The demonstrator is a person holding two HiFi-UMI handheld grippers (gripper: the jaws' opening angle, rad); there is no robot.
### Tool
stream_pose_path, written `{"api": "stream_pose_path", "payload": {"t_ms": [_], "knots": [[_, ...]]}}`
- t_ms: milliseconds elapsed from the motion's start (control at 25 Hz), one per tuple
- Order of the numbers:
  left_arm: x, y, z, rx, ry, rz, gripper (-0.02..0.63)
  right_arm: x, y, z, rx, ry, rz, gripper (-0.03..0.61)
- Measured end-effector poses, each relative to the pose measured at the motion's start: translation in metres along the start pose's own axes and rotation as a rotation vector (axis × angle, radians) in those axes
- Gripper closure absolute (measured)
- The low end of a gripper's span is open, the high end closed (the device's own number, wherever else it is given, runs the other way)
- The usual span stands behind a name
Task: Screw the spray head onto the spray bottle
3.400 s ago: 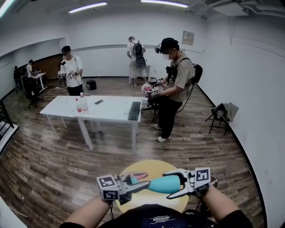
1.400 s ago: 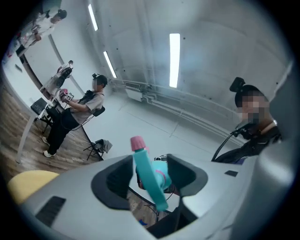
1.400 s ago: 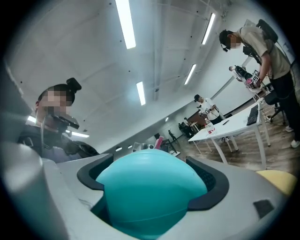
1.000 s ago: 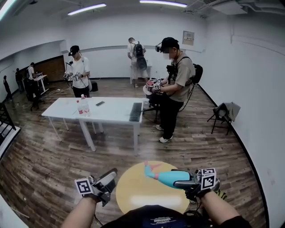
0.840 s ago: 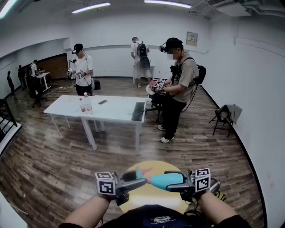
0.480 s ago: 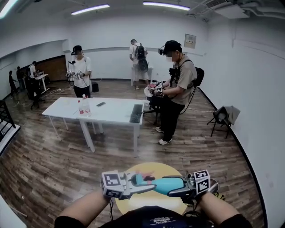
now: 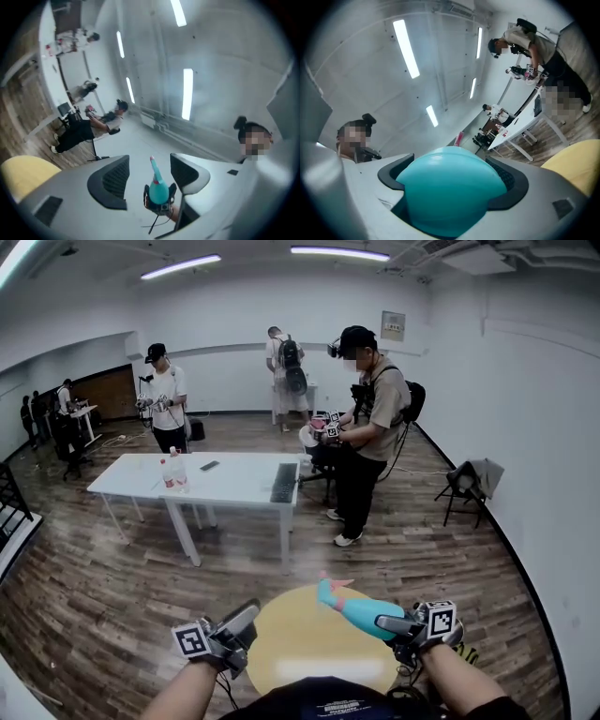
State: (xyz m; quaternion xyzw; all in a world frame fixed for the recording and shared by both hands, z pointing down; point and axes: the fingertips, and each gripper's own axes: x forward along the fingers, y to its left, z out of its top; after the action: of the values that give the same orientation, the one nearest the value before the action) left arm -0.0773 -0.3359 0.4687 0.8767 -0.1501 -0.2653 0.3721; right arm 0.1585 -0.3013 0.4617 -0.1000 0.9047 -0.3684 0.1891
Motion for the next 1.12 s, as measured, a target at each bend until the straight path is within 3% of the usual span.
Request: {"api": "stream_pose_path", "payload": {"t_ms": [80, 120, 200, 280, 360, 400, 520, 600, 680, 720, 800, 920, 960, 1040, 1120], "knots": [[-0.018, 0.012, 0.022, -0.031, -0.078, 0.038, 0.316, -0.007, -0.007, 0.002, 0.03, -0.019, -0.011, 0.089], [-0.016, 0.009, 0.024, -0.02, -0.073, 0.032, 0.345, -0.004, -0.007, -0.001, 0.025, -0.002, -0.009, 0.089], [0.008, -0.004, 0.007, 0.038, 0.032, 0.0, 0.353, 0.011, -0.001, -0.014, -0.011, 0.075, 0.006, 0.089], [0.043, -0.022, -0.032, 0.148, 0.214, -0.045, 0.339, 0.033, 0.006, -0.031, -0.079, 0.186, 0.018, 0.089], [0.074, -0.042, -0.067, 0.316, 0.352, -0.121, 0.341, 0.051, 0.014, -0.043, -0.105, 0.254, 0.047, 0.089], [0.083, -0.051, -0.076, 0.41, 0.382, -0.161, 0.394, 0.055, 0.018, -0.045, -0.1, 0.26, 0.07, 0.089], [0.09, -0.071, -0.089, 0.667, 0.452, -0.255, 0.391, 0.048, 0.027, -0.046, -0.111, 0.262, 0.118, 0.091], [0.088, -0.076, -0.098, 0.774, 0.504, -0.292, 0.391, 0.041, 0.03, -0.053, -0.135, 0.301, 0.128, 0.092], [0.087, -0.078, -0.103, 0.814, 0.533, -0.312, 0.391, 0.039, 0.031, -0.058, -0.15, 0.34, 0.13, 0.092], [0.087, -0.076, -0.103, 0.804, 0.535, -0.312, 0.391, 0.04, 0.031, -0.059, -0.152, 0.348, 0.129, 0.092], [0.09, -0.07, -0.097, 0.704, 0.512, -0.286, 0.39, 0.042, 0.028, -0.055, -0.141, 0.335, 0.123, 0.092], [0.088, -0.057, -0.076, 0.42, 0.393, -0.206, 0.371, 0.045, 0.02, -0.039, -0.101, 0.249, 0.103, 0.092], [0.08, -0.049, -0.061, 0.292, 0.3, -0.167, 0.32, 0.043, 0.016, -0.032, -0.08, 0.205, 0.09, 0.092], [0.047, -0.018, -0.024, 0.002, 0.042, -0.08, 0.282, 0.034, 0.008, -0.019, -0.038, 0.121, 0.061, 0.091], [0.005, 0.019, 0.0, -0.19, -0.154, 0.001, 0.282, 0.024, -0.001, -0.017, -0.02, 0.095, 0.023, 0.091]]}}
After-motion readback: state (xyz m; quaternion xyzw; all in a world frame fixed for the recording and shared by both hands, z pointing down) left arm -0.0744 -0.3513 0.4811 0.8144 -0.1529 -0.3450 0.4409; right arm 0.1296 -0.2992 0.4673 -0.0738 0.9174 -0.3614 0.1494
